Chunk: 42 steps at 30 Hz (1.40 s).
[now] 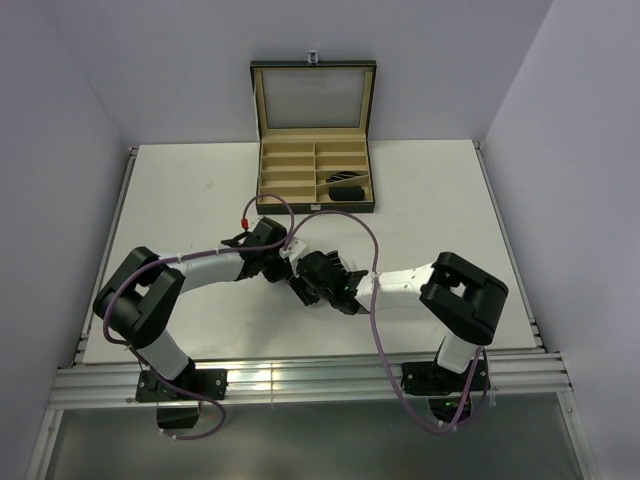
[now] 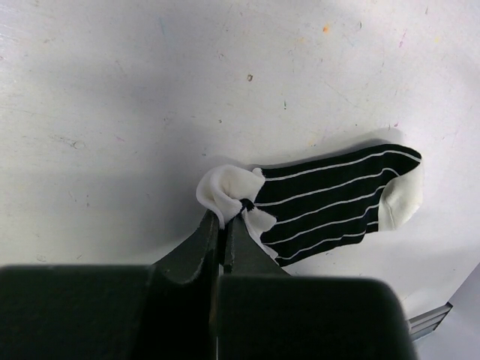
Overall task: Roll the socks
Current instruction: Roll the sock at the center of the board.
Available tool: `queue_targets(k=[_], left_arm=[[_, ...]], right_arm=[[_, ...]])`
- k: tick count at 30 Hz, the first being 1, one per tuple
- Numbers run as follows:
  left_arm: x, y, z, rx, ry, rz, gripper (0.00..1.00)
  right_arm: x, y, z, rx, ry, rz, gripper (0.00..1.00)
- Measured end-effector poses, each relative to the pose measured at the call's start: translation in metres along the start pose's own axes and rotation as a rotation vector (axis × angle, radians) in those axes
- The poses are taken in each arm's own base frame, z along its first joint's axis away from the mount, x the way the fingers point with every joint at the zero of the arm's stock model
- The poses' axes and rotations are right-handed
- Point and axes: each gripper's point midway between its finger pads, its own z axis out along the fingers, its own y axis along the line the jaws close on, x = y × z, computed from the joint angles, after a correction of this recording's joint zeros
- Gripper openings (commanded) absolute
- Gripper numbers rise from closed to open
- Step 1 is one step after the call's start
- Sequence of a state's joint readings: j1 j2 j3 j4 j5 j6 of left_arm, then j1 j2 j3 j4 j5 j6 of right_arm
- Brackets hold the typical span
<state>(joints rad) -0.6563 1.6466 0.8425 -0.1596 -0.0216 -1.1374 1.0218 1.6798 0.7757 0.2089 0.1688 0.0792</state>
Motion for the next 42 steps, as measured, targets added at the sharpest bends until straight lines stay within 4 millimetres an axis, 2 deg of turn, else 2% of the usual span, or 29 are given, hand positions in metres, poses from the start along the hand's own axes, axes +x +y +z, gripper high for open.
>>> queue_targets(k=[4,7,8,10,11,14,18,19,21,26,31,34,42], left_arm=[[0.0,0.0,0.0,-0.001,-0.001,-0.002,0.0],[0.0,0.0,0.0,-0.001,-0.001,-0.005,0.0],[-0.001,0.0,0.0,-0.002,-0.002,-0.01,0.0],[-0.002,0.001,0.0,0.0,-0.006,-0.016,0.03],[-0.002,0.002,-0.002,0.001,-0.008,-0.023,0.06],[-0.002,0.006,-0.007,0.004,-0.018,-0.042,0.22],[-0.002,0.011,-0.017,0.019,-0.044,-0.071,0.49],[-0.002,0.012,-0.021,0.029,-0.051,-0.082,0.61],[-0.002,0.012,-0.029,0.051,-0.064,-0.1,0.71],[-0.007,0.008,-0.043,0.127,-0.117,-0.15,0.72],[-0.01,0.0,-0.045,0.172,-0.132,-0.16,0.67],[-0.008,-0.005,-0.041,0.188,-0.123,-0.154,0.65],[0.013,-0.005,-0.025,0.158,-0.054,-0.114,0.63]], right_arm=[[0.0,-0.002,0.004,0.017,0.005,0.0,0.4],[-0.001,-0.006,0.008,0.05,0.017,0.001,0.26],[-0.001,-0.007,0.01,0.059,0.021,0.002,0.15],[-0.001,-0.01,0.011,0.075,0.025,0.006,0.03],[-0.002,-0.01,0.011,0.08,0.026,0.009,0.0],[-0.002,-0.009,0.012,0.077,0.03,0.022,0.0],[-0.003,-0.009,0.011,0.019,0.036,0.074,0.0],[-0.004,-0.011,0.011,-0.003,0.039,0.1,0.0],[-0.003,-0.015,0.009,-0.066,0.049,0.175,0.0],[0.002,-0.027,0.002,-0.183,0.066,0.353,0.0],[0.006,-0.027,-0.005,-0.303,0.07,0.503,0.0],[0.01,-0.027,-0.01,-0.355,0.074,0.592,0.0],[0.017,-0.033,-0.014,-0.475,0.068,0.818,0.0]])
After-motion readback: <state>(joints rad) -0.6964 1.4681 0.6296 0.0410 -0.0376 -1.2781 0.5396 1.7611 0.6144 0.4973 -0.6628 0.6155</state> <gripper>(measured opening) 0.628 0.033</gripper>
